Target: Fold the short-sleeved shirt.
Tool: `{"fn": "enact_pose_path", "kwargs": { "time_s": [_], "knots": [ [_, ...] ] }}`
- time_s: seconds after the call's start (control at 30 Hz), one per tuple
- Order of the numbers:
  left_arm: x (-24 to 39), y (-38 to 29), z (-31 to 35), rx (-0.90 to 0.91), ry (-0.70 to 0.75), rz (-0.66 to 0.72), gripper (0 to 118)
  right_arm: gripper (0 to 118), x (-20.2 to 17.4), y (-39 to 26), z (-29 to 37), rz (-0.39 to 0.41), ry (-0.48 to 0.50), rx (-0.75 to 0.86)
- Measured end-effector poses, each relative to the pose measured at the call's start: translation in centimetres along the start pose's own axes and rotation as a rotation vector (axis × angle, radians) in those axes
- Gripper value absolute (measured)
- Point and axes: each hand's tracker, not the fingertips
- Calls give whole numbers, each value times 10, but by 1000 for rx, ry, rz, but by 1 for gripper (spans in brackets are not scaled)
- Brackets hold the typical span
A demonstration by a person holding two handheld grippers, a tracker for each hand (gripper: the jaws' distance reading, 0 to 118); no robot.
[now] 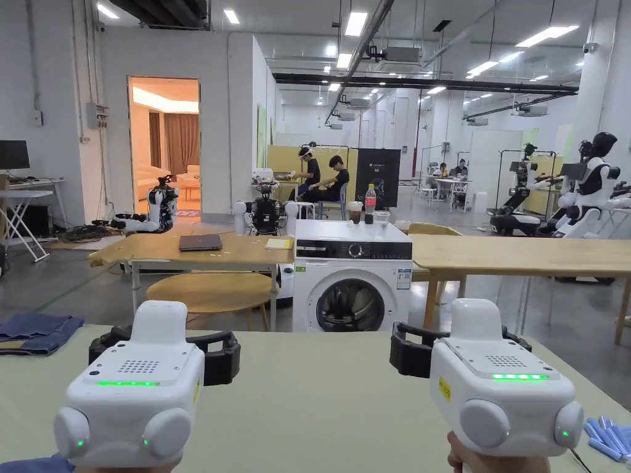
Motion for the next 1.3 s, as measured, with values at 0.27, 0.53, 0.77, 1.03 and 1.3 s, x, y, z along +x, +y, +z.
{"fn": "enact_pose_path", "kwargs": {
  "time_s": [0.27,0.53,0.77,1.03,1.3],
  "knots": [
    [2,-1,-3,-10,-16,10,117,116,0,-4,-5,-15,16,-26],
    [1,-6,0,-1,7,20,52,73,-4,-5,-1,25,15,-45],
    [-1,-13,-2,-21,-3,18,0,0,-1,-9,-3,38,-17,-31],
    [-28,-20,25,-27,60,9,0,0,-27,-14,4,63,48,-27],
    [-119,-47,97,-86,332,-11,0,0,-144,-39,4,76,343,-31]
  ]
}}
